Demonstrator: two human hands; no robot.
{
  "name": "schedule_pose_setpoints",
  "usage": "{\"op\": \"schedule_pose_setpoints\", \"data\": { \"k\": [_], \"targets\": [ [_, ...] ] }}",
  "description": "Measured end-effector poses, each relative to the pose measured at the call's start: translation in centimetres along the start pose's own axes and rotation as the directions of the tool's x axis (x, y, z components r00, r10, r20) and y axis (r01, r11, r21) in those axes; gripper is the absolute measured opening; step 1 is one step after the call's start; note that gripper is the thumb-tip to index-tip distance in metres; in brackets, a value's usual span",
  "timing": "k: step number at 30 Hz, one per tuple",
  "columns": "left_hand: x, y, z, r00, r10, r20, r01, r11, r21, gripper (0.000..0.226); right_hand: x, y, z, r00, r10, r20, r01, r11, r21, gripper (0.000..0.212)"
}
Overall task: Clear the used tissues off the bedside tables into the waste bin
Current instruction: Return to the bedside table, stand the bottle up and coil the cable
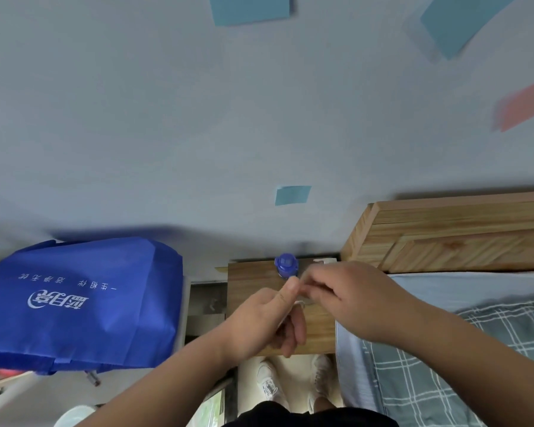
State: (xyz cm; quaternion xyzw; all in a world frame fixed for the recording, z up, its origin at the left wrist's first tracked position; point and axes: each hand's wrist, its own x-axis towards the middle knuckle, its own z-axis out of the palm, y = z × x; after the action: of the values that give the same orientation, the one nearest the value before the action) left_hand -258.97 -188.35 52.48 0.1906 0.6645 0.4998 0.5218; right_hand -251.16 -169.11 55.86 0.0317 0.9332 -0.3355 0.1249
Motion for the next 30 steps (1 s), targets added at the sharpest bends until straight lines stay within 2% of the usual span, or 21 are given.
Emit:
{"op": "schedule_pose_setpoints", "data": {
  "k": [2, 4, 7, 8, 12, 15, 18, 21, 23, 24, 25, 26, 27, 29, 30],
  "targets": [
    [-0.6, 1.1, 0.9, 0.997, -0.004, 0.081, 0.032, 0.937, -0.347, 0.076, 0.9, 0.0, 0.4, 0.997, 0.054, -0.058, -0.029, 0.927, 0.373, 0.012],
    [-0.5, 2.0, 1.3, 0.993, 0.038, 0.109, 0.035, 0.802, -0.596, 0.068, 1.4, -0.6, 1.6, 0.994, 0.1, -0.046, -0.048, 0.771, 0.635, 0.013],
    [-0.1, 2.8, 1.5, 0.995, 0.072, 0.07, 0.0, 0.701, -0.713, 0.065, 1.0, -1.7, 3.9, 0.97, 0.238, 0.057, -0.164, 0.461, 0.872, 0.032],
    [-0.1, 2.9, 1.5, 0.997, 0.053, 0.047, -0.003, 0.693, -0.721, 0.068, 0.8, -2.0, 4.4, 0.96, 0.272, 0.068, -0.178, 0.401, 0.898, 0.034],
    [-0.2, 2.6, 1.7, 0.996, -0.081, -0.038, 0.04, 0.782, -0.622, 0.067, -0.5, -2.8, 5.3, 0.952, 0.305, -0.006, -0.122, 0.397, 0.91, 0.046],
    [-0.3, 2.7, 2.0, 0.993, -0.102, -0.064, 0.054, 0.851, -0.522, 0.063, -1.2, -3.0, 5.7, 0.964, 0.253, -0.08, -0.027, 0.392, 0.92, 0.049],
    [-0.5, 3.0, 2.5, 0.986, -0.103, -0.13, 0.041, 0.909, -0.414, 0.06, -1.5, -2.9, 6.0, 0.956, 0.259, -0.139, 0.008, 0.449, 0.893, 0.043],
    [-0.7, 3.2, 3.7, 0.959, -0.012, -0.283, -0.044, 0.981, -0.191, 0.061, -1.5, -2.6, 6.4, 0.939, 0.298, -0.172, 0.006, 0.487, 0.874, 0.044],
    [-0.7, 2.7, 3.5, 0.877, 0.14, -0.46, -0.113, 0.99, 0.086, 0.064, -1.6, -2.3, 6.4, 0.906, 0.315, -0.284, 0.044, 0.596, 0.802, 0.04],
    [-0.7, 2.4, 3.0, 0.832, 0.221, -0.509, -0.12, 0.967, 0.223, 0.067, -1.8, -2.2, 6.3, 0.897, 0.299, -0.325, 0.066, 0.638, 0.767, 0.04],
    [-0.8, 2.2, 2.5, 0.814, 0.272, -0.514, -0.127, 0.946, 0.299, 0.069, -1.9, -1.9, 6.2, 0.904, 0.272, -0.328, 0.075, 0.656, 0.751, 0.051],
    [-0.9, 2.0, 2.1, 0.826, 0.283, -0.487, -0.142, 0.941, 0.307, 0.071, -2.1, -1.8, 6.1, 0.921, 0.253, -0.297, 0.077, 0.629, 0.774, 0.058],
    [-1.1, 1.8, 1.9, 0.854, 0.258, -0.451, -0.161, 0.957, 0.242, 0.072, -2.3, -1.5, 5.9, 0.941, 0.235, -0.245, 0.075, 0.561, 0.825, 0.056],
    [-1.1, 1.7, 2.2, 0.9, 0.172, -0.4, -0.178, 0.984, 0.023, 0.076, -2.3, -1.2, 5.3, 0.969, 0.193, -0.152, 0.06, 0.412, 0.909, 0.037],
    [-1.0, 1.7, 2.5, 0.913, 0.136, -0.385, -0.178, 0.981, -0.075, 0.076, -2.1, -1.1, 4.9, 0.973, 0.189, -0.131, 0.049, 0.386, 0.921, 0.031]
  ]
}}
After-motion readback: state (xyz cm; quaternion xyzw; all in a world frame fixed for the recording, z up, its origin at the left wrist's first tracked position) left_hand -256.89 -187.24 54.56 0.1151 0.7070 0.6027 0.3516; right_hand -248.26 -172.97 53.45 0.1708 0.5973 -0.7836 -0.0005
